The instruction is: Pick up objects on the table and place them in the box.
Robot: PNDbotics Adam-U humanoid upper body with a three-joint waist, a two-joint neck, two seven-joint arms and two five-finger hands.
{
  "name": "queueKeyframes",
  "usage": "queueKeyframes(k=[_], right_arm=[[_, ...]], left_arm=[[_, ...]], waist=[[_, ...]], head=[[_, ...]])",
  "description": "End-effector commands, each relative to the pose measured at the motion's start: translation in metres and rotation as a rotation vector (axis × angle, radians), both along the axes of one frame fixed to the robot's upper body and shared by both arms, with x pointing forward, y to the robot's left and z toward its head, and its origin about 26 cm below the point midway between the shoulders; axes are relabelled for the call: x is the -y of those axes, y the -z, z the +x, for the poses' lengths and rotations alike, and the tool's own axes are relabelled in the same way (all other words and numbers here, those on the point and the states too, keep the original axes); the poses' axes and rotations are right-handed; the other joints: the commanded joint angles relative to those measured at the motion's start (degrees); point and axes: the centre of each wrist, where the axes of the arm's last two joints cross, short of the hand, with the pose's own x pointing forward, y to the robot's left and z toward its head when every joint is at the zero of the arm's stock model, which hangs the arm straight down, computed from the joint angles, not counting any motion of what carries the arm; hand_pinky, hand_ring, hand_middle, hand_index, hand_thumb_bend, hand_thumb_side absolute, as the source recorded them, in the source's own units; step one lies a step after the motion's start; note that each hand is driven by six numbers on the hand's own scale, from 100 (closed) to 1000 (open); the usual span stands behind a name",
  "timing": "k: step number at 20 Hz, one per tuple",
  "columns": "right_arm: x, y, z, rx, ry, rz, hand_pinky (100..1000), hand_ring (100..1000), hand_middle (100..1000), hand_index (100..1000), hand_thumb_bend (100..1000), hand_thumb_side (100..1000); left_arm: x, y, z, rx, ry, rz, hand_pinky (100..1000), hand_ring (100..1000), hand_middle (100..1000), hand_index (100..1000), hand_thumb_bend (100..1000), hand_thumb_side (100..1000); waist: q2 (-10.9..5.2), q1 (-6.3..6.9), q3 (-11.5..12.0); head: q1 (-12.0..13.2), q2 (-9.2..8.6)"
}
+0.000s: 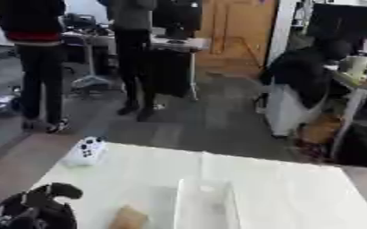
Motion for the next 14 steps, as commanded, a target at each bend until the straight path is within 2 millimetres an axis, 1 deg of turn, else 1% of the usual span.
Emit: queueKeyframes(k=[1,8,14], right_arm=[[0.0005,-0.0072,-0.0021,0.028,-0.003,-0.009,100,100,156,419,265,878],[0.0003,-0.0099,-0.0018,0.041,-0.004,-0.005,100,100,153,419,255,887],[-0.0011,-0.0127,-0.0014,0.054,-0.011,-0.002,100,100,152,419,244,901]], left_arm=[[-0.0014,-0.0084,-0.0017,0.031,-0.003,0.008,307,582,797,748,560,881],[-0.0025,-0.0074,-0.0021,0.032,-0.009,0.01,307,583,797,748,559,884],[-0.0037,-0.0059,-0.0027,0.031,-0.017,0.014,306,583,798,748,556,887]], waist=[[-0.63,0.17,-0.19],[-0.63,0.38,-0.51],[-0.63,0.59,-1.17]], head=[[0.51,0.74],[0.36,1.97],[0.08,3.5]])
